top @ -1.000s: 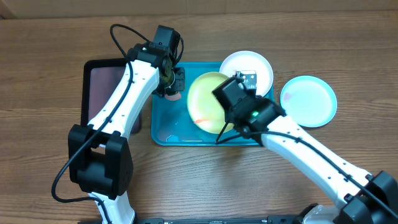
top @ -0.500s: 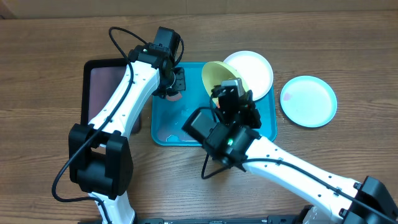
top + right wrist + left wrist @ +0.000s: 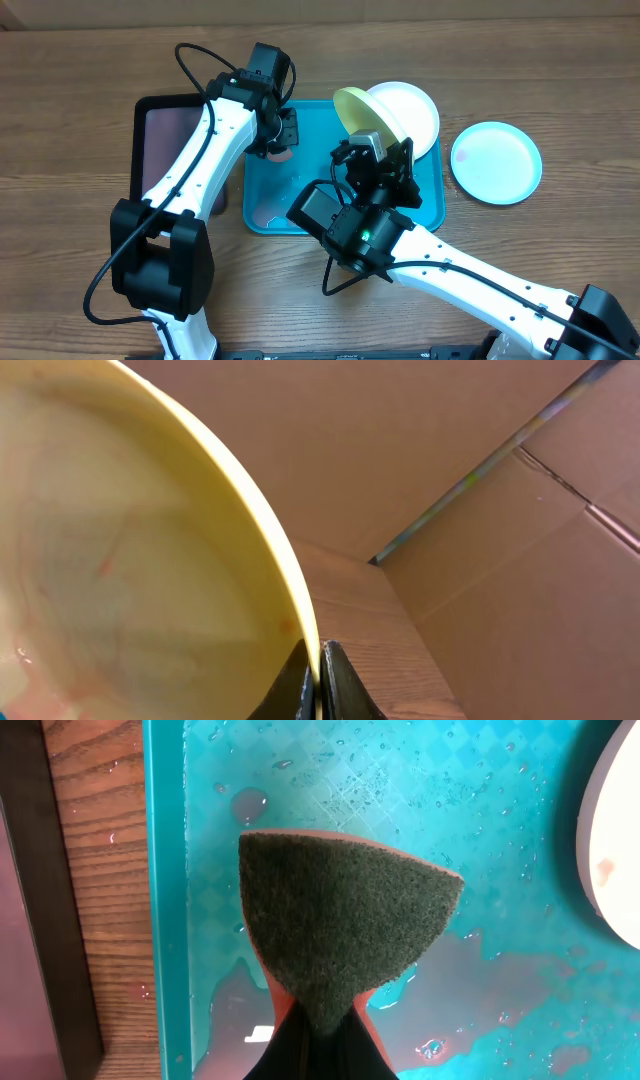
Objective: Clean dirty plates on tray and stack at the side
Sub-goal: 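Lift the sponge away and tilt the yellow plate up with the right gripper, then carry the yellow plate right and set it on the light blue plate, then move the right gripper to the white plate rim and grasp it, then scrub the white plate with the sponge while the right gripper holds its rim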
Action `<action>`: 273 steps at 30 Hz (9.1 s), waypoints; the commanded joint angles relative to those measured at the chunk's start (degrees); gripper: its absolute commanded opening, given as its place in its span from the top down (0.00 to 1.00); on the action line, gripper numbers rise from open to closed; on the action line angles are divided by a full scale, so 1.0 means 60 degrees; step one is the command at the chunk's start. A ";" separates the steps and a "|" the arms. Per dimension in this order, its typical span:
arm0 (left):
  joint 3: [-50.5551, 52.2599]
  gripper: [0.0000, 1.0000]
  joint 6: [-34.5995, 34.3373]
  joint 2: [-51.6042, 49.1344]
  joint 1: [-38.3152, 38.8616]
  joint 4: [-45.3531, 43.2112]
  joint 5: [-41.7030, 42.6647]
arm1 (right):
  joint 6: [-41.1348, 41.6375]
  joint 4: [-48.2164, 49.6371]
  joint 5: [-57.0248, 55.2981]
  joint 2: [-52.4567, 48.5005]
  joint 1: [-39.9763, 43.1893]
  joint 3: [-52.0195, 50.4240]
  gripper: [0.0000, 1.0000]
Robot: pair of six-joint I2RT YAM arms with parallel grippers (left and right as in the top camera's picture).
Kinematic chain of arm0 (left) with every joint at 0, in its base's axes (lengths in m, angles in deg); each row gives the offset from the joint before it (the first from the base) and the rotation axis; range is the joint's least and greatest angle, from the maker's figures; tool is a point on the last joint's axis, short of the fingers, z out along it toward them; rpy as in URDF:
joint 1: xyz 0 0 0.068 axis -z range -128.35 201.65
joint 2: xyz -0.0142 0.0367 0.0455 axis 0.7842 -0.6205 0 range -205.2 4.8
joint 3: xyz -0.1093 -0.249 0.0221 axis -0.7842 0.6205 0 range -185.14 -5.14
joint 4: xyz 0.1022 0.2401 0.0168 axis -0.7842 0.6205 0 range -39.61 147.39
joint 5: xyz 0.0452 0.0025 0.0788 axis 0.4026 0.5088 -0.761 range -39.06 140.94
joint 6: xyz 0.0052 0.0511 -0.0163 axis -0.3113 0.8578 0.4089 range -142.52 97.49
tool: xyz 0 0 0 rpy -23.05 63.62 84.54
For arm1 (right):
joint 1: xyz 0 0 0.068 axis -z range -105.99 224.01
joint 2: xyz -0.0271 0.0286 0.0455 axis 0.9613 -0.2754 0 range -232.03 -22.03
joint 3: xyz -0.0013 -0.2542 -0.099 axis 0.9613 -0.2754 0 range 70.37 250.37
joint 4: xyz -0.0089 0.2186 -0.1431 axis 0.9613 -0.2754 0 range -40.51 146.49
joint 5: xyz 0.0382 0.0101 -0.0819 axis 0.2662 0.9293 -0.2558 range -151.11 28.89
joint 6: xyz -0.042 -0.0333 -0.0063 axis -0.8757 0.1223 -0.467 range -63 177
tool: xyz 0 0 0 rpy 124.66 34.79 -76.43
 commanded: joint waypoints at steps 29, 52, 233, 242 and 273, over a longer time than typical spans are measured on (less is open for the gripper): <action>-0.0004 0.96 -0.0131 -0.0069 0.0066 0.0127 -0.0098 | 0.0783 0.0240 1.4896 0.0084 0.9482 0.0153 0.96; -0.0004 0.96 -0.0131 -0.0069 0.0066 0.0135 -0.0102 | 0.0732 0.0390 1.3912 -0.1654 1.2717 -0.0233 0.60; -0.0157 0.96 0.2102 -0.3118 0.2291 -0.0306 -0.0725 | 0.0237 0.1100 1.7580 -0.4918 0.6575 0.1774 0.96; -0.0157 0.96 -0.5125 -0.3118 0.2102 0.1271 -0.1880 | -0.0714 0.1169 1.9587 -0.4918 0.7825 0.1774 0.96; -0.1020 0.96 0.3410 -0.3118 0.1869 -0.3056 0.0648 | -0.1497 -0.0066 1.8560 -0.4918 0.6080 0.1770 0.96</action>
